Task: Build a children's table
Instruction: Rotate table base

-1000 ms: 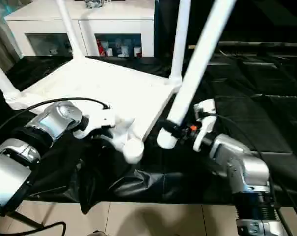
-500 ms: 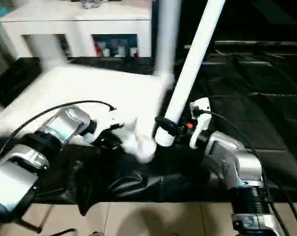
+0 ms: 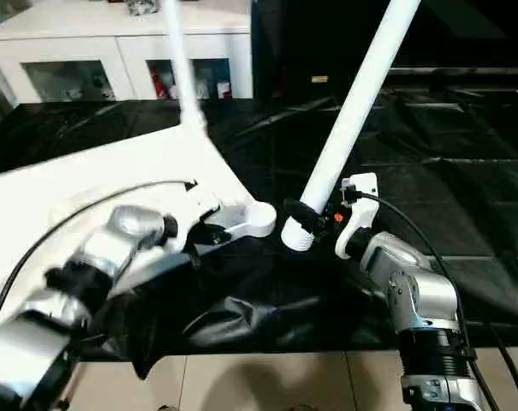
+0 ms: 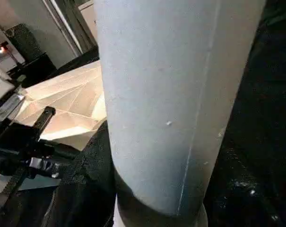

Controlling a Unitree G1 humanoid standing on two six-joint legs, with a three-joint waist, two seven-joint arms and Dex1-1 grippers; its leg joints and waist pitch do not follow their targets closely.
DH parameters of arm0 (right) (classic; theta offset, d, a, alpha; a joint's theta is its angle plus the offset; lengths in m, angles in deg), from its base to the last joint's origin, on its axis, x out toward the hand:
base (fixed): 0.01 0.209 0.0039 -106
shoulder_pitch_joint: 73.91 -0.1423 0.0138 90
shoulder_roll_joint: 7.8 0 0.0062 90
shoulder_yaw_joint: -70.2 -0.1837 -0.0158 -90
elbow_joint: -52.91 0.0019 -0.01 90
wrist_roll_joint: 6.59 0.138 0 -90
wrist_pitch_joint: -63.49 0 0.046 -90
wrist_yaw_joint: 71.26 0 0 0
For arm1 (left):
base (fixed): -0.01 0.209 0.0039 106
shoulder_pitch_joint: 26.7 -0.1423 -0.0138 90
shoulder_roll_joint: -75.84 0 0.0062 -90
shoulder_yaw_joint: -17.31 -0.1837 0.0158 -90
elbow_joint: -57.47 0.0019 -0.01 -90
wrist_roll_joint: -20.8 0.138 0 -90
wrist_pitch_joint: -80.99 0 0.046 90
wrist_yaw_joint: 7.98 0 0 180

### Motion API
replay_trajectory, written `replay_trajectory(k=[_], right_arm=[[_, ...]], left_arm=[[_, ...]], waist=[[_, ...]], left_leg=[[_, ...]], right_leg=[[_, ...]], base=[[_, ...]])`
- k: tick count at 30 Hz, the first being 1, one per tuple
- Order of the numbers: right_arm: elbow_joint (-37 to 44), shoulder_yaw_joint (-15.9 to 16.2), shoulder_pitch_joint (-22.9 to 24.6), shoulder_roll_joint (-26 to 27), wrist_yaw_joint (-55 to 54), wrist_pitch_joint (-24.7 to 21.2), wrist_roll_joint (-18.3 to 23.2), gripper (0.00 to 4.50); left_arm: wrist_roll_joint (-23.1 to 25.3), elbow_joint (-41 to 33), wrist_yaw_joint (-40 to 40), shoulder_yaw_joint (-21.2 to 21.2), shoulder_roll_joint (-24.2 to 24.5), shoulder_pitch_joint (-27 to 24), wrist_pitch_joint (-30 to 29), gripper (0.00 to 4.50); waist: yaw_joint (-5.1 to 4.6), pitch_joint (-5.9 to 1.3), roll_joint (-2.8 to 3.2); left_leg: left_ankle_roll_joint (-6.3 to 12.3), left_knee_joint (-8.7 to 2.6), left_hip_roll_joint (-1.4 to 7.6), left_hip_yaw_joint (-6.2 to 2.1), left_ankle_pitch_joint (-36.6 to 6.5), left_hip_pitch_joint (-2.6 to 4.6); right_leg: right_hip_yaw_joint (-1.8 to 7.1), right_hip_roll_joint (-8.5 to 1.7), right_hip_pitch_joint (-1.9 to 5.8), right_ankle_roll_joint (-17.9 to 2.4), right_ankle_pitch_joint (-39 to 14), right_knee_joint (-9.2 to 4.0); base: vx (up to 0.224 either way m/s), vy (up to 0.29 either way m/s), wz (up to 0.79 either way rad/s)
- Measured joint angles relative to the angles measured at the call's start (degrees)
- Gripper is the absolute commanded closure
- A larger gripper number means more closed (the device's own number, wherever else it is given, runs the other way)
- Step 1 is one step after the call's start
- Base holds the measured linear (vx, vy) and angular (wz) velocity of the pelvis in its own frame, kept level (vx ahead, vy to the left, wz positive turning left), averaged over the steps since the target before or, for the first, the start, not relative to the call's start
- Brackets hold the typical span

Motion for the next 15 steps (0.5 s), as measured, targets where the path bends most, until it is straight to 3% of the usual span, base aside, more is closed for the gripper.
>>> replay_trajectory(k=[6,12,13,15], right_arm=[[0.0,0.0,0.0,0.5,-0.1,0.1,-0.1,2.60],[0.0,0.2,0.0,0.8,0.3,0.1,0.0,2.60],[0.1,0.3,0.0,0.8,0.4,0.1,0.0,2.60],[0.1,0.4,0.0,0.8,0.5,0.0,0.0,2.60]], left_arm=[[1.6,1.8,1.5,-1.3,2.2,-1.1,10.7,4.50],[1.4,2.5,3.1,0.0,2.4,-1.2,11.2,4.50],[1.1,2.7,3.7,0.3,2.4,-1.1,11.2,4.02],[-0.4,2.8,4.4,1.1,2.4,-1.2,11.6,3.90]], waist=[[0.75,0.01,-0.02],[0.65,0.02,-0.05],[0.64,0.02,-0.05],[0.67,0.03,-0.08]], left_leg=[[-0.02,-0.26,0.00,0.05,0.0,0.02],[-0.02,-0.29,-0.01,0.11,0.0,0.01],[-0.02,-0.30,-0.02,0.12,0.0,0.02],[-0.02,-0.33,-0.01,0.13,0.0,-0.01]], right_leg=[[0.01,-0.01,0.00,0.1,0.0,-0.01],[0.05,-0.06,-0.01,0.1,0.0,-0.01],[0.06,-0.06,-0.01,0.1,-0.1,-0.01],[0.06,-0.06,-0.05,0.1,-0.1,-0.01]], base=[[0.000,0.000,0.00],[0.000,0.000,0.00],[0.000,0.000,0.00],[0.000,0.000,0.00]])
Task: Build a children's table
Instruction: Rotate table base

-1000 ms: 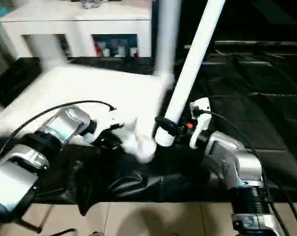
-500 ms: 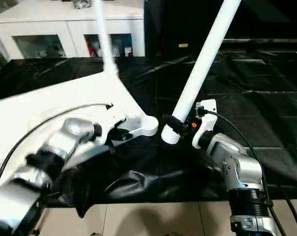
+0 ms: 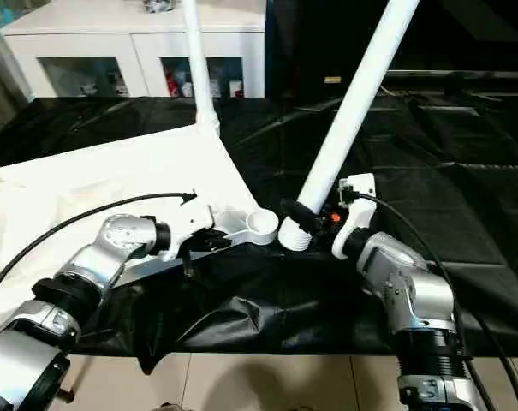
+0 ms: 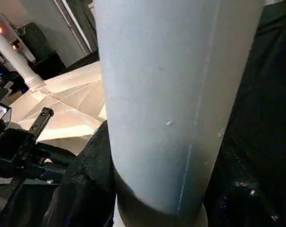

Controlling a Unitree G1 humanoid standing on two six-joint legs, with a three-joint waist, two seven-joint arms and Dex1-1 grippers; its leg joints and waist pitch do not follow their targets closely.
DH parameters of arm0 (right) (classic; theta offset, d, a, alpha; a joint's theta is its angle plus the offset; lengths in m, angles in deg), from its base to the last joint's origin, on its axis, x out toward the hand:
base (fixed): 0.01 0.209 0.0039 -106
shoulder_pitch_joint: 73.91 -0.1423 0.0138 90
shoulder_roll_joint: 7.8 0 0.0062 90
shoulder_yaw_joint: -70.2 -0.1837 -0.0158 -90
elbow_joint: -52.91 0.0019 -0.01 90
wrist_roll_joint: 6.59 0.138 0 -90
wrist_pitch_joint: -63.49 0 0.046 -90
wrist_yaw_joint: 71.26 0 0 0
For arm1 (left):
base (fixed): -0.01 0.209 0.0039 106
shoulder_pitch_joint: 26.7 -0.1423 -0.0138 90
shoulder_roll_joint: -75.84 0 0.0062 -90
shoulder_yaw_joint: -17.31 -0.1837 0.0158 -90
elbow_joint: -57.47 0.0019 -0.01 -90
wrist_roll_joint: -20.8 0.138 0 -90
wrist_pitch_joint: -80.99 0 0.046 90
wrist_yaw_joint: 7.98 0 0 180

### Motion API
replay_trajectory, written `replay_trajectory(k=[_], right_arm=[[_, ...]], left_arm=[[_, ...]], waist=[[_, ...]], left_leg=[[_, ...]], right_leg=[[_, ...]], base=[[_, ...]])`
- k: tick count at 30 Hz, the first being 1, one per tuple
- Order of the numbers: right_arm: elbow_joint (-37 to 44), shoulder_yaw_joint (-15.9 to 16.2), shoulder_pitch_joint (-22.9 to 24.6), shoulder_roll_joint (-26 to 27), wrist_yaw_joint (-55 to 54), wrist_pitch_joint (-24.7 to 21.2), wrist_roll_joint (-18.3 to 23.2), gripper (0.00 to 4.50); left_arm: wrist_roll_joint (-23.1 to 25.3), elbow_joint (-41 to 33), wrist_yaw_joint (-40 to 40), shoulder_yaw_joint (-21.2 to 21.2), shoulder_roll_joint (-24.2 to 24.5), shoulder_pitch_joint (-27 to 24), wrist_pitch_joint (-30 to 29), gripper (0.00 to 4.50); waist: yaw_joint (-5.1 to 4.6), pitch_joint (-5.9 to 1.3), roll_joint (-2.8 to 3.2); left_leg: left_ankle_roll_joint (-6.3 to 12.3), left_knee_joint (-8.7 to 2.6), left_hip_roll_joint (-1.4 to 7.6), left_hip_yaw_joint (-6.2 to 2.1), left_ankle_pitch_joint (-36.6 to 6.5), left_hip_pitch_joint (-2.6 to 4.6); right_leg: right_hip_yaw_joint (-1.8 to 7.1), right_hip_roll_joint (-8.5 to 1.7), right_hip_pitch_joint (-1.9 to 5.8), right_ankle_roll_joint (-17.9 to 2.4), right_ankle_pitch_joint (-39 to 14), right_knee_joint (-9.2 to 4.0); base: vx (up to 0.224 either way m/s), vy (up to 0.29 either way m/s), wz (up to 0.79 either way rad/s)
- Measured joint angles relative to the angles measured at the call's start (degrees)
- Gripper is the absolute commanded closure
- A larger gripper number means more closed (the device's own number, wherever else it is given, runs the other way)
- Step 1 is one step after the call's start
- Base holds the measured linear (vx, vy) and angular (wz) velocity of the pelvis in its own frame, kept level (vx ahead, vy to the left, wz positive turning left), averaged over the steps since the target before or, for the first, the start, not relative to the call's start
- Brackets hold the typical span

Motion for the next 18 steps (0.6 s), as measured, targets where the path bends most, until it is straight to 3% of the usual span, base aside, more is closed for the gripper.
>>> replay_trajectory(k=[6,9,13,14,16,18], right_arm=[[3.9,-0.2,1.6,0.8,-0.6,-1.1,1.5,2.60],[7.6,-0.6,3.1,0.7,-3.0,-1.4,1.2,2.60],[11.8,-1.6,4.5,2.3,-10.2,0.0,-2.1,2.60],[12.4,-2.0,4.7,3.2,-12.2,1.3,-3.3,2.60],[15.4,-1.9,5.9,5.8,-18.7,5.8,-8.4,2.60],[18.3,-1.1,7.0,6.1,-21.3,7.2,-11.0,2.60]], left_arm=[[-3.4,-5.0,2.5,1.6,1.8,-1.3,2.6,3.62],[-7.4,-12.2,0.8,6.6,2.4,-3.5,-0.9,3.62],[-11.3,-26.1,-11.2,15.9,1.6,-7.6,-8.5,3.62],[-11.2,-30.0,-14.7,17.9,0.8,-9.7,-11.1,3.62],[-9.3,-41.3,-26.3,22.6,-5.4,-19.0,-16.6,3.62],[-8.6,-44.9,-32.0,23.2,-9.3,-25.7,-20.1,3.62]], waist=[[0.02,0.03,-0.33],[-0.01,0.06,-0.39],[-0.34,0.00,-0.45],[-0.50,-0.04,-0.41],[-1.12,-0.09,-0.46],[-1.13,0.01,-0.75]], left_leg=[[0.01,-0.01,0.01,0.00,0.0,-0.04],[0.04,-0.01,0.02,0.01,0.0,-0.04],[0.03,-0.05,0.01,0.06,0.0,0.02],[0.02,-0.08,0.03,0.06,0.0,0.10],[0.05,-0.13,0.00,0.16,0.0,0.01],[0.04,-0.10,0.04,0.16,0.0,-0.08]], right_leg=[[0.02,-0.02,-0.01,-0.1,0.0,-0.03],[0.05,-0.04,-0.04,-0.1,0.0,0.00],[0.06,-0.04,-0.04,-0.1,0.0,-0.01],[0.13,-0.04,0.01,-0.1,0.0,0.01],[0.15,-0.08,0.06,0.4,-0.4,-0.01],[0.04,-0.03,-0.12,0.4,-0.4,-0.03]], base=[[0.000,0.000,0.00],[0.000,0.000,0.00],[0.000,0.000,0.00],[0.000,0.000,0.00],[0.000,0.000,0.00],[0.000,0.000,0.00]])
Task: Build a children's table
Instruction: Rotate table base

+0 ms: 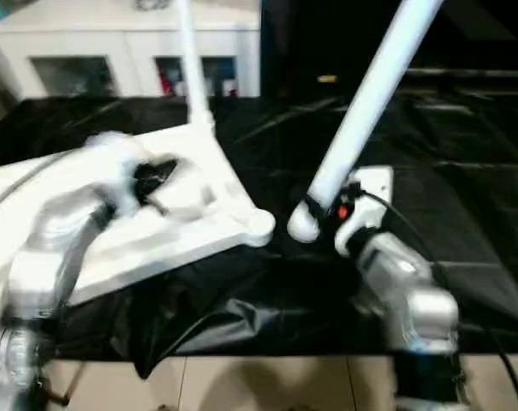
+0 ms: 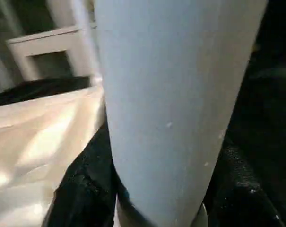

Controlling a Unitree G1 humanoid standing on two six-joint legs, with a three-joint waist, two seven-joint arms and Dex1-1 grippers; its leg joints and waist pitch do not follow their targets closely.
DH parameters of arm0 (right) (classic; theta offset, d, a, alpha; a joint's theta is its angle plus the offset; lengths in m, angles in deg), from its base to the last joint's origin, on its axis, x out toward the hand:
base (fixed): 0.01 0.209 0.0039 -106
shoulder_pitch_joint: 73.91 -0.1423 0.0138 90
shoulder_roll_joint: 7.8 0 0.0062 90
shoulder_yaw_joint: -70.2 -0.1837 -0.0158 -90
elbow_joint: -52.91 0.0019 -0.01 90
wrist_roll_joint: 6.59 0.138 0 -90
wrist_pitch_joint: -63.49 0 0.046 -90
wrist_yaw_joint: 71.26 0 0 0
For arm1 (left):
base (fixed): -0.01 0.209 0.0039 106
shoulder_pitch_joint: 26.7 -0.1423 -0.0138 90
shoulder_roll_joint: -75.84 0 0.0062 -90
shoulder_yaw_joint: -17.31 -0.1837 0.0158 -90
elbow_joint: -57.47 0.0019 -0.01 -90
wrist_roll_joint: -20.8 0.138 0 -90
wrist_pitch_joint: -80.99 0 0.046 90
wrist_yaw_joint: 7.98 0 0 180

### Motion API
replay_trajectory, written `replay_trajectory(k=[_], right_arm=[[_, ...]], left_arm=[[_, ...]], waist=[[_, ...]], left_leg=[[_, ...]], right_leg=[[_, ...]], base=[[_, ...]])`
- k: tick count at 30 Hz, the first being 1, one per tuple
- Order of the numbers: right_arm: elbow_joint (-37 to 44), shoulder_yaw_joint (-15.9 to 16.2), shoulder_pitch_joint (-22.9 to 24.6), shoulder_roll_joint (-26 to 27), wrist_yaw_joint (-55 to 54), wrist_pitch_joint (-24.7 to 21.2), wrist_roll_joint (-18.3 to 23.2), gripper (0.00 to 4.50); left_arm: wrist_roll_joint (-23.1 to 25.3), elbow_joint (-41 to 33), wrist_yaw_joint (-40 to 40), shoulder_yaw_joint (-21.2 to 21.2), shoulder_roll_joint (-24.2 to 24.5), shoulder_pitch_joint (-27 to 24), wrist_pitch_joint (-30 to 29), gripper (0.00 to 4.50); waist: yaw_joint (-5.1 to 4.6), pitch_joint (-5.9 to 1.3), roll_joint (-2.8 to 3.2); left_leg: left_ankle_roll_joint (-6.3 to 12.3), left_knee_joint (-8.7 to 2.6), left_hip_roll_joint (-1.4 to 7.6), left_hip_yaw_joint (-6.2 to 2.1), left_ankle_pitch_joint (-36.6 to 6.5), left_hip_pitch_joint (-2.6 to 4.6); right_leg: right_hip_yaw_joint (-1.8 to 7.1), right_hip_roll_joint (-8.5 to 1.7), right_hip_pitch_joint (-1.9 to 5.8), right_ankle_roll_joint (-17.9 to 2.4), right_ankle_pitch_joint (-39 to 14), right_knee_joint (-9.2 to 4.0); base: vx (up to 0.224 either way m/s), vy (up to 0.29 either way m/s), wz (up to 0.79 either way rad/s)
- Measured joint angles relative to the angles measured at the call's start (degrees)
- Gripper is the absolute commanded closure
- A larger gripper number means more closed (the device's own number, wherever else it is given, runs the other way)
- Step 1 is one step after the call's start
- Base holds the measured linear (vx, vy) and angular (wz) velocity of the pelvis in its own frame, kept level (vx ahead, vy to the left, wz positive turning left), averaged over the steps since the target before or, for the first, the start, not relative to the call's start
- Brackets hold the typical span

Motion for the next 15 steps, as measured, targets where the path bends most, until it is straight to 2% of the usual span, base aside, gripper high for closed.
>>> replay_trajectory(k=[2,4,8,11,15], right_arm=[[2.6,1.9,2.5,-0.1,-1.6,0.1,-2.1,2.60],[3.5,4.1,5.4,-0.3,-2.0,0.3,-3.7,2.60],[4.7,4.5,10.3,-0.3,-1.7,1.6,-4.2,2.60],[4.7,4.2,10.8,-0.2,-1.7,2.6,-4.6,2.60],[4.1,4.0,9.3,1.2,-3.0,2.6,-4.5,2.60]], left_arm=[[0.0,-3.4,-3.2,1.2,-2.8,-4.8,0.1,3.62],[0.0,-7.4,-5.0,1.5,-3.6,-7.1,1.0,3.62],[0.2,-16.7,-7.7,0.1,-4.6,-11.5,-1.0,3.62],[1.7,-17.5,-10.1,-0.6,-5.8,-12.7,-4.4,3.62],[1.6,-16.3,-11.7,-0.2,-5.3,-9.6,-7.7,3.62]], waist=[[-0.03,-0.07,-0.20],[0.08,-0.08,-0.37],[0.19,-0.11,-0.57],[-0.21,-0.01,-0.96],[-0.72,-0.07,-1.22]], left_leg=[[-0.01,-0.02,0.05,-0.10,0.0,-0.04],[-0.02,-0.10,0.06,-0.18,0.0,-0.10],[-0.01,-0.19,-0.01,-0.17,0.0,-0.07],[-0.01,-0.18,-0.01,-0.19,0.0,-0.15],[-0.01,-0.18,-0.04,-0.32,0.0,-0.12]], right_leg=[[-0.03,0.13,0.08,0.0,0.0,-0.14],[0.02,0.25,0.13,0.0,0.0,-0.28],[0.22,0.22,0.20,0.1,-0.1,-0.38],[0.19,0.23,0.15,0.2,0.0,-0.45],[0.08,0.29,0.16,0.2,0.0,-0.55]], base=[[0.000,0.000,0.00],[0.000,0.000,0.00],[0.000,0.000,0.00],[0.000,0.000,0.00],[0.000,0.000,0.00]])
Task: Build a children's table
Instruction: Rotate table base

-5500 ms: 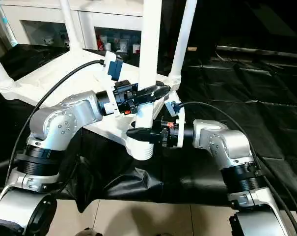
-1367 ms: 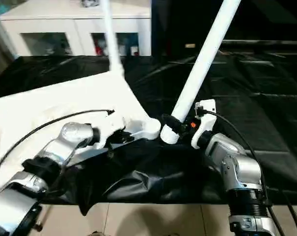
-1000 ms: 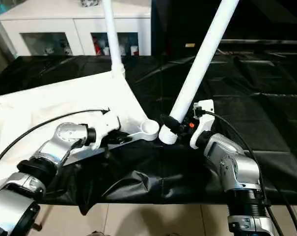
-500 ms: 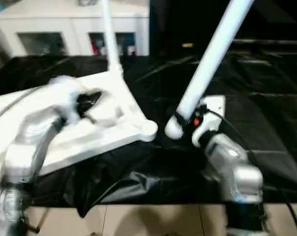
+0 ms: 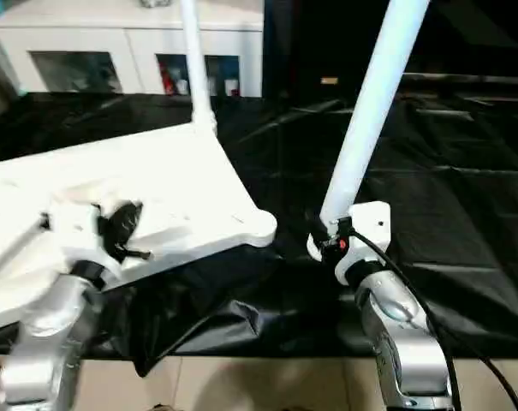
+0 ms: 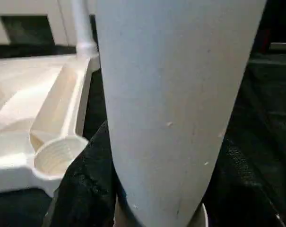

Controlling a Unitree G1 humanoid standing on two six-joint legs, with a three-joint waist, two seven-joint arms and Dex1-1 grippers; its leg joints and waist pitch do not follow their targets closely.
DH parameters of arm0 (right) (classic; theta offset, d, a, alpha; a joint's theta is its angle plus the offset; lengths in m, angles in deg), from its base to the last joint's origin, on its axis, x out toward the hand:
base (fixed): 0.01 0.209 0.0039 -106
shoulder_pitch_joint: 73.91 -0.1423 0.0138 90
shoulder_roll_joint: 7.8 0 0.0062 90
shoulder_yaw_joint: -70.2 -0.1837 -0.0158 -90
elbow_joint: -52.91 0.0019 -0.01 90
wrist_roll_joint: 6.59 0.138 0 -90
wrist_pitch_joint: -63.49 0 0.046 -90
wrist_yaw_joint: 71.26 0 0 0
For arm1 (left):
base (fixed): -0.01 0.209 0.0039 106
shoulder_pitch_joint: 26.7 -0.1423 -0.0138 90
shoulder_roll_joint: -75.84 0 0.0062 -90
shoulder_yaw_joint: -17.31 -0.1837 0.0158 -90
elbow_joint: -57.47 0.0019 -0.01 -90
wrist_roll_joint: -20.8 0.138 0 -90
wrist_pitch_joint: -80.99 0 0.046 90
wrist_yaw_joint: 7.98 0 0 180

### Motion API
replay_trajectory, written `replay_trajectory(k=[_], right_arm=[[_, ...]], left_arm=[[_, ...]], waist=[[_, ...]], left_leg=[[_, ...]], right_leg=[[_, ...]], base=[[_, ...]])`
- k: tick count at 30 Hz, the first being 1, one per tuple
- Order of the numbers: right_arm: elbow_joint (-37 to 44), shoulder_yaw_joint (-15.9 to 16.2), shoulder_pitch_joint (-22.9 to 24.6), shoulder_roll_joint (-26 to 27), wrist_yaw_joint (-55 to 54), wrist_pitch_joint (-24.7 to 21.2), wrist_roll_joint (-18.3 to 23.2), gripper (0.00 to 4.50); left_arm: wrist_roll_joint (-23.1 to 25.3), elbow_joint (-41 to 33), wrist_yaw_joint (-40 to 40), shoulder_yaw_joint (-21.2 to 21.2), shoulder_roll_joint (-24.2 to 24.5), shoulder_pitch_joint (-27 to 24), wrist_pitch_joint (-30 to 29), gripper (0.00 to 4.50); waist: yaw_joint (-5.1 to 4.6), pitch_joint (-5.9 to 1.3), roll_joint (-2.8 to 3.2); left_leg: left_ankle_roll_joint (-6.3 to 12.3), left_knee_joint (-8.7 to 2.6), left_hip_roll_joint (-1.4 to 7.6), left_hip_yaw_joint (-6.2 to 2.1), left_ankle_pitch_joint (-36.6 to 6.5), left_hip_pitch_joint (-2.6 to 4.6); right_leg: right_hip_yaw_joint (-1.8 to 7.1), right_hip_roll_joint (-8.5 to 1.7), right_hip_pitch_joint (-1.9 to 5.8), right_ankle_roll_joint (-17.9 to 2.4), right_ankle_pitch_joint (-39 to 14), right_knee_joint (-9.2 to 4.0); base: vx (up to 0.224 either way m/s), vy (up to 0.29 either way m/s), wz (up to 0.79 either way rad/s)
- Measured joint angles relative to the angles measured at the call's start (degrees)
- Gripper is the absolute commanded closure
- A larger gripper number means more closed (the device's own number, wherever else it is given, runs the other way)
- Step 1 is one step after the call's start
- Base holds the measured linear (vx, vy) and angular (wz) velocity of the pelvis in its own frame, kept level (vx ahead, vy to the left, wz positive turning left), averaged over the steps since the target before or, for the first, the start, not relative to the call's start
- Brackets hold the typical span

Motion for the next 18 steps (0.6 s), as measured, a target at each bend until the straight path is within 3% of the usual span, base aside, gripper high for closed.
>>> replay_trajectory(k=[3,5,7,8,9,10,11,12,13,14,15,16,18], right_arm=[[-0.5,-0.5,-0.6,0.2,-0.9,0.0,0.3,2.60],[-1.3,-0.5,-1.2,0.2,-1.0,0.3,0.3,2.60],[-2.1,-0.4,-1.2,0.6,-0.9,0.6,0.3,2.60],[-2.1,-0.3,-1.2,0.6,-0.9,0.7,0.3,2.60],[-2.1,-0.4,-1.4,0.6,-0.9,0.8,0.3,2.60],[-2.1,-0.4,-1.4,0.7,-0.9,0.8,0.3,2.60],[-2.1,-0.4,-1.4,0.7,-0.9,0.8,0.3,2.60],[-2.1,-0.5,-1.5,0.4,-0.9,0.9,0.2,2.60],[-2.2,-0.6,-1.6,0.0,-0.9,0.9,0.2,2.60],[-2.3,-0.7,-1.7,-0.5,-0.8,1.0,0.2,2.60],[-2.5,-1.0,-1.8,-0.7,-0.7,1.1,0.1,2.60],[-3.0,-1.3,-1.8,-0.7,-0.8,1.1,-0.1,2.60],[-4.0,-1.0,-1.9,-0.5,-0.6,1.2,-0.2,2.60]], left_arm=[[-0.2,-0.2,0.5,-0.9,1.1,0.3,-1.1,3.62],[0.0,-0.2,0.3,-1.3,0.8,0.2,-1.5,3.62],[0.0,-0.2,-0.1,-1.6,0.5,0.2,-2.0,3.62],[0.0,-0.2,-0.1,-1.7,0.5,0.1,-2.1,3.62],[0.0,-0.3,-0.1,-1.7,0.6,0.3,-2.2,3.62],[0.0,-0.3,-0.1,-1.8,0.7,0.6,-2.3,3.62],[0.0,-0.3,-0.1,-1.8,1.0,0.9,-2.3,3.62],[0.0,-0.3,-0.1,-1.8,0.9,1.2,-2.3,3.62],[0.0,-0.2,-0.2,-2.0,0.4,1.1,-2.3,3.62],[-0.2,-0.2,-0.3,-2.5,0.1,1.0,-2.4,3.62],[-0.4,-0.2,-0.4,-3.5,-0.1,1.5,-2.5,3.62],[-0.6,-0.2,-0.4,-3.7,0.0,1.6,-2.5,3.62],[-0.6,-0.3,-0.7,-3.2,0.7,1.6,-2.5,3.62]], waist=[[-0.15,0.06,-0.37],[-0.53,0.12,-0.35],[-1.25,0.59,0.00],[-1.78,0.92,0.28],[-2.17,1.25,0.46],[-2.12,1.53,0.23],[-2.19,1.61,-0.83],[-2.12,1.64,-1.66],[-2.01,1.50,-1.43],[-1.42,1.31,-1.28],[-1.38,0.94,-0.46],[-1.23,0.69,-0.10],[-1.09,-0.09,0.98]], left_leg=[[-0.01,0.00,0.00,-0.12,0.0,0.23],[-0.01,-0.13,0.01,-0.24,0.0,0.54],[-0.11,-0.62,0.10,-0.71,-0.4,1.93],[-0.11,-0.69,0.31,-0.99,-1.0,2.75],[-0.15,-0.94,0.56,-1.02,-1.1,3.77],[-0.27,-1.10,0.44,-0.73,-1.2,4.33],[-0.44,-1.04,0.04,-0.06,-1.3,5.23],[-0.98,-0.19,-0.22,0.38,-2.2,6.18],[-0.57,1.29,-0.04,0.16,-4.2,5.97],[1.50,2.56,-0.17,-0.23,-5.8,4.88],[2.83,3.31,-1.21,-0.89,-6.5,3.77],[2.78,3.03,-2.19,-1.22,-6.4,3.50],[1.56,2.69,-1.93,-2.11,-5.0,3.29]], right_leg=[[-0.05,0.00,0.08,0.0,0.0,-0.11],[-0.41,0.05,0.53,0.0,0.0,-0.77],[-1.73,0.03,1.92,0.0,0.0,-2.22],[-2.54,0.08,3.13,0.0,0.0,-2.82],[-3.13,-0.28,4.45,0.0,-1.2,-2.26],[-2.99,-0.88,4.62,-0.5,-3.6,0.55],[-1.79,-1.22,4.95,-0.4,-5.2,2.85],[-0.70,-0.92,4.83,0.0,-5.6,3.68],[-0.83,-0.70,4.91,-0.1,-5.6,3.66],[-1.01,-0.65,5.14,-0.1,-5.6,3.59],[-1.27,-0.47,4.95,-0.2,-5.6,3.36],[-1.21,-0.22,4.97,-0.2,-5.7,3.18],[-1.58,0.62,5.33,-0.3,-5.7,2.30]], base=[[0.000,0.000,0.00],[0.000,0.000,0.00],[0.000,0.000,0.00],[0.000,0.000,0.00],[0.000,0.000,0.00],[0.000,0.000,0.00],[0.000,0.000,0.00],[0.067,-0.084,-0.01],[0.151,-0.063,-0.14],[0.151,-0.063,-0.14],[0.140,-0.017,-0.07],[0.112,-0.005,0.03],[0.117,0.005,0.01]])
